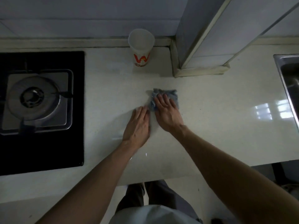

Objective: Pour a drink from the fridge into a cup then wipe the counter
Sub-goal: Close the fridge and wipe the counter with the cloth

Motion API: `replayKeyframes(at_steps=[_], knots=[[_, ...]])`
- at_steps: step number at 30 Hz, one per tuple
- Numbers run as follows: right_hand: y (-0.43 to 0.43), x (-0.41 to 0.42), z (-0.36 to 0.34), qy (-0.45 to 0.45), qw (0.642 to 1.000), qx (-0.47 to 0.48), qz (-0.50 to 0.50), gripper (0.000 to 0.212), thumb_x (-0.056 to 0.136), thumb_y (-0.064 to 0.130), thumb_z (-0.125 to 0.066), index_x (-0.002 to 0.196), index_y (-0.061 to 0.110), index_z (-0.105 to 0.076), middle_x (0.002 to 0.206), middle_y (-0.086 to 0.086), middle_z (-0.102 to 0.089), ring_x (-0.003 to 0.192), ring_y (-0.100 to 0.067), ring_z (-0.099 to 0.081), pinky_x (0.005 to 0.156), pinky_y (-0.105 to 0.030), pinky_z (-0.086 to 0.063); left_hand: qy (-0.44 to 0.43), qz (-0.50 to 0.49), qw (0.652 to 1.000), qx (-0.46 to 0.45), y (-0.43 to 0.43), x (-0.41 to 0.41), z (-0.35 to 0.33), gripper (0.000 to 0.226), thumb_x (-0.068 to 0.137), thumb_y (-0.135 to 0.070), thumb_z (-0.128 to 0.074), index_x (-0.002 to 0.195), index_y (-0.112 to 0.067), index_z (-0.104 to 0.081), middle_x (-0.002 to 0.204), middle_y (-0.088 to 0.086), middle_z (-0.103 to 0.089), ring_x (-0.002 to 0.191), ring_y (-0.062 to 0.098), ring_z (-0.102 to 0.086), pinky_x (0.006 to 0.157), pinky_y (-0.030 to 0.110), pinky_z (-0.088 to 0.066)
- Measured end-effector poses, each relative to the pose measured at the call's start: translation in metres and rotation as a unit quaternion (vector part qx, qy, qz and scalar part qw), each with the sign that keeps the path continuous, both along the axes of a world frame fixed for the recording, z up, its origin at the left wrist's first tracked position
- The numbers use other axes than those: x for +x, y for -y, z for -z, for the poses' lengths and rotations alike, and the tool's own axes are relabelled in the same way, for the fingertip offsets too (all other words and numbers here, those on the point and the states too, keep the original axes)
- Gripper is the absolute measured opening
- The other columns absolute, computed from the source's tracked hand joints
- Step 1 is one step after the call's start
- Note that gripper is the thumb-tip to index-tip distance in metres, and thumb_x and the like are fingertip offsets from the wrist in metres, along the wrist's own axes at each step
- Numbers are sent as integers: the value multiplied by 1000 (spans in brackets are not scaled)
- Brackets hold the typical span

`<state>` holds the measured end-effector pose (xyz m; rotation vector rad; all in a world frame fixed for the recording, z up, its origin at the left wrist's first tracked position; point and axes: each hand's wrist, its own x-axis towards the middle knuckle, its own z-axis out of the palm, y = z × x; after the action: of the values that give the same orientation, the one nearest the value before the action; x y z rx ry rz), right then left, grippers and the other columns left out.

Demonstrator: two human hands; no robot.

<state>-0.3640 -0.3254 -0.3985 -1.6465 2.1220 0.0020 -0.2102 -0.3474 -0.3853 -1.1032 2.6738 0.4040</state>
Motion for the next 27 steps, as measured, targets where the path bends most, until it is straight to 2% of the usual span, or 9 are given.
replayKeyframes(at_steps=[2,5,8,11,15,20,22,24,27], knots=[[42,-15,3,-6,1000,-3,4,56,104,42,-16,155,22,-12,163,-3,-5,150,-21,3,120,-37,5,8,9,1000,2,9,-11,-2,59,96,-25,-25,147,6,-27,154,23,-29,144,34,-27,118,46,-23],[96,-31,5,-25,999,-29,2,54,104,39,-18,154,18,-18,162,-7,-15,150,-26,-8,121,-40,-7,-34,-46,998,35,21,-20,-3,51,94,-18,-47,140,2,-43,148,19,-41,135,31,-40,112,39,-37],[134,-42,3,-20,999,-25,27,53,103,39,-22,151,16,-28,157,-11,-29,143,-31,-27,117,-44,-24,-43,-56,996,50,29,-22,-2,45,90,-14,-46,132,0,-49,142,15,-44,129,29,-43,106,35,-42],[163,-57,11,-15,999,-12,45,49,102,35,-30,148,19,-34,149,-16,-41,132,-37,-42,106,-47,-41,28,-4,999,31,24,-25,1,55,92,-17,-35,140,9,-36,147,27,-34,137,38,-32,115,46,-28],[192,-75,23,-31,999,-21,5,62,100,26,-36,155,17,-10,162,-8,-13,149,-29,-10,120,-41,-11,70,-2,997,12,19,-24,0,64,86,-24,-50,137,13,-40,141,30,-44,133,40,-42,112,51,-34],[221,-87,26,-52,998,-29,-18,67,92,17,-46,153,21,-20,159,-5,-24,146,-29,-21,120,-43,-19,75,13,997,8,18,-25,4,64,72,-24,-67,125,11,-57,130,27,-58,121,37,-56,106,47,-44],[221,-89,28,-49,998,-27,-32,72,89,14,-49,154,22,-18,160,-4,-21,147,-28,-19,120,-43,-19,69,16,997,-7,17,-27,6,62,73,-26,-61,124,9,-59,129,26,-59,120,36,-58,105,46,-43],[219,-91,30,-36,998,-37,-35,75,88,11,-51,154,23,-18,160,-3,-19,148,-27,-16,120,-42,-18,71,3,997,-2,16,-26,4,62,80,-27,-38,127,10,-55,132,26,-57,123,36,-55,108,46,-39],[220,-92,30,-33,998,-45,-33,74,88,12,-51,153,23,-19,160,-4,-20,147,-27,-18,120,-42,-20,65,-11,998,-9,14,-27,4,66,88,-22,-16,145,9,-30,153,23,-31,143,33,-29,121,45,-18]])
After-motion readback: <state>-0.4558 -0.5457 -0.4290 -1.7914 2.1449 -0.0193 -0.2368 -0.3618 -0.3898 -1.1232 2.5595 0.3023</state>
